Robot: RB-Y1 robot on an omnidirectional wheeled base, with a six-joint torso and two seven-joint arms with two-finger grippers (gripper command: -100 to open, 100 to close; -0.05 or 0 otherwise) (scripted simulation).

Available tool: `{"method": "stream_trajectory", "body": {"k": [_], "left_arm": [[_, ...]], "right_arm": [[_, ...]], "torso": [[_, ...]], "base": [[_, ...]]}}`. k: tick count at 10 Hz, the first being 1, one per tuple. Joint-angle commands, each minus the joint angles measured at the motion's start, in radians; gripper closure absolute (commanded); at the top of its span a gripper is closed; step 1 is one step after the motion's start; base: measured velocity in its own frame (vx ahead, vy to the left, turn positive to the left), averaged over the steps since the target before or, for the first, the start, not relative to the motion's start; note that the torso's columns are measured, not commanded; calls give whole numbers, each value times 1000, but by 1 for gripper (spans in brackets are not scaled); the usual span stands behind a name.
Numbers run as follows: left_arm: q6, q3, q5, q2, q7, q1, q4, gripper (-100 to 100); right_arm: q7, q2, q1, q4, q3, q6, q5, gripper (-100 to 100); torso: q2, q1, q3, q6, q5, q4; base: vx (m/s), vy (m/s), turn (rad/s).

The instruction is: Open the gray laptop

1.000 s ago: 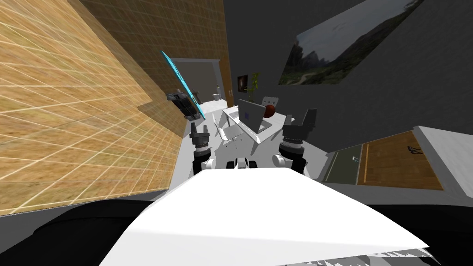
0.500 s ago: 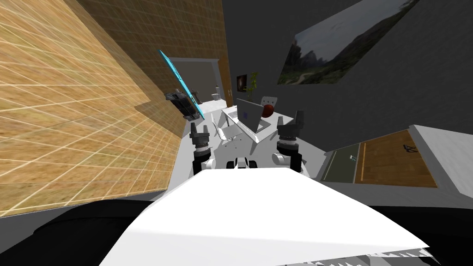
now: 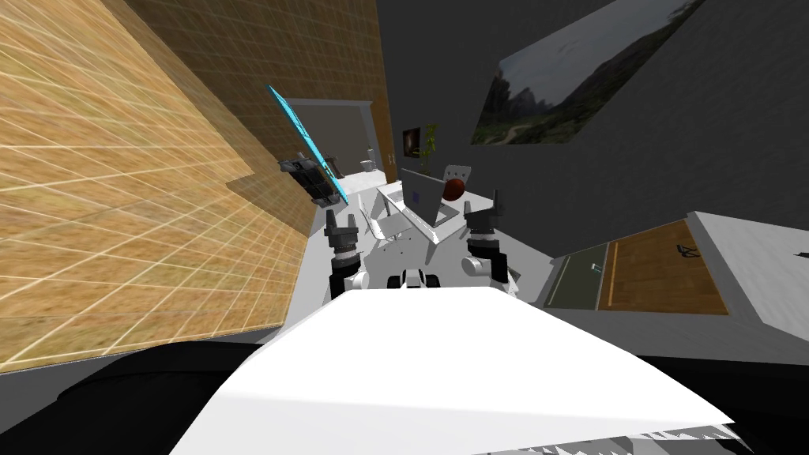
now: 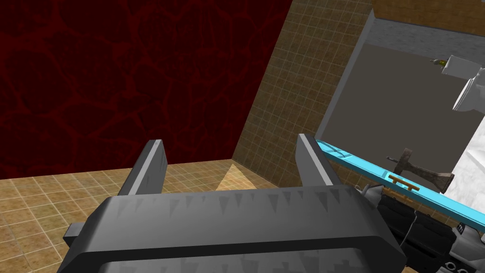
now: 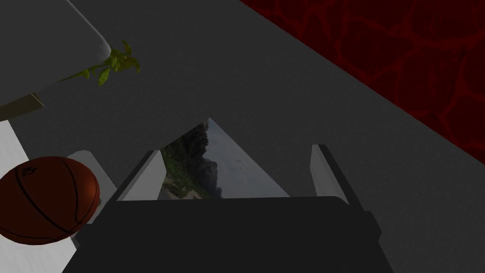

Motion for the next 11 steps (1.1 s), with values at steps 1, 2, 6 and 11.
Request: {"method": "stream_trajectory", "body": {"k": [1,2,6,11], "left_arm": [[0,0,0,0,0,0,0,0],[0,0,0,0,0,0,0,0],[0,0,0,0,0,0,0,0],[0,0,0,0,0,0,0,0]], "right_arm": [[-54,-8,-47,59,13,29,-52,-100],[-84,-13,-72,86,20,52,-83,-100],[-188,-27,-152,178,41,125,-188,-100],[-309,-37,-238,281,64,205,-313,-100]], "torso": [[0,1,0,0,0,0],[0,1,0,0,0,0],[0,1,0,0,0,0],[0,0,0,0,0,0]], "base": [[-4,-36,-15],[-9,-51,-26],[-6,-54,-17],[-8,-47,-16]]}}
